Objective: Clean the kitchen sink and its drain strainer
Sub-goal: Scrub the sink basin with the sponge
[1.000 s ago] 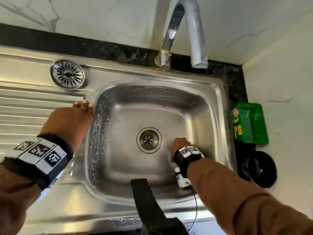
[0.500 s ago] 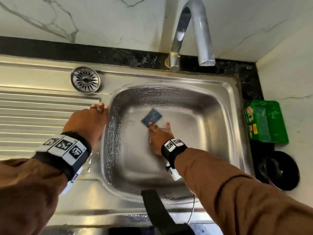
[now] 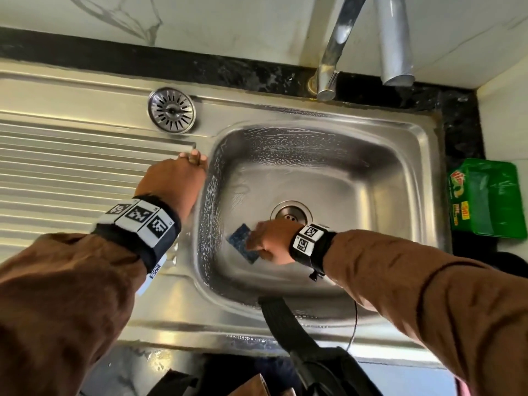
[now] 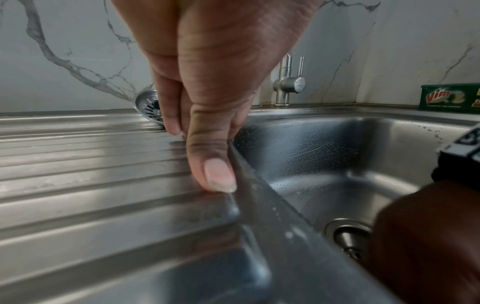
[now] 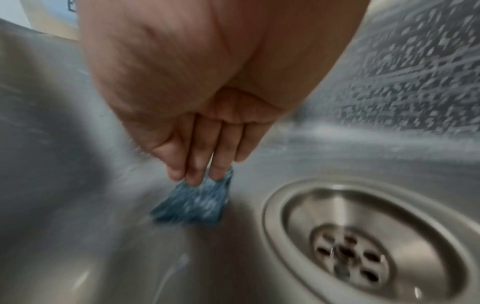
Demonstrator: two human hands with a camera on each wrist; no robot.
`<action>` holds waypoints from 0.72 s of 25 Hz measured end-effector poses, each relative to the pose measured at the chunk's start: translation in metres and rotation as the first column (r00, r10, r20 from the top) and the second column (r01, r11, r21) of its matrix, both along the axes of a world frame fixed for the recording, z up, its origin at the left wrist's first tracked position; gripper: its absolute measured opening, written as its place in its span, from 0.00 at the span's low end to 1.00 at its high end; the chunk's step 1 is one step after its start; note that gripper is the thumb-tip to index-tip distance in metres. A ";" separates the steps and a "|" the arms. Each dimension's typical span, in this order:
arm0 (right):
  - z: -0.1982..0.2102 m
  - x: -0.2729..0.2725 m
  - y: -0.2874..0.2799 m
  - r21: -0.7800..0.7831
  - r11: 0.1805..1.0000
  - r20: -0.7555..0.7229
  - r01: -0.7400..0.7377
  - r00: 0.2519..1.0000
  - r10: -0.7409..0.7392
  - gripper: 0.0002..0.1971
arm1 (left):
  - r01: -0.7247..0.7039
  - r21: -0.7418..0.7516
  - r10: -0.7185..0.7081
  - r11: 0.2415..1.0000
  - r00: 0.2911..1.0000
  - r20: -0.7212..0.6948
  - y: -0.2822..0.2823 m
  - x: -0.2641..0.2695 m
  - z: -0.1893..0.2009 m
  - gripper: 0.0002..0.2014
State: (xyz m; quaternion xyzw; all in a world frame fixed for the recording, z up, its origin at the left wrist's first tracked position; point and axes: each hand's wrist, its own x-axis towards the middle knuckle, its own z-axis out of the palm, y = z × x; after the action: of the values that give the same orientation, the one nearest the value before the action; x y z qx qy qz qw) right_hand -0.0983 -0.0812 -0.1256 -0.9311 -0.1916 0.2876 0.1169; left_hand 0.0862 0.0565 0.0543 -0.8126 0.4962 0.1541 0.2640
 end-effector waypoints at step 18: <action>-0.012 0.004 -0.067 -0.253 0.771 0.151 0.585 0.811 -0.566 0.35 | -0.058 0.001 0.058 0.998 0.998 -0.010 0.003 0.006 -0.017 0.35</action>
State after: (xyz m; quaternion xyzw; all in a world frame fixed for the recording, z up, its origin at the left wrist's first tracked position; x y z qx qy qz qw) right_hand -0.0945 -0.1485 -0.1379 -0.9606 0.1426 0.2319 0.0564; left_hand 0.0918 0.0597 0.0375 -0.8257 0.4738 0.1658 0.2573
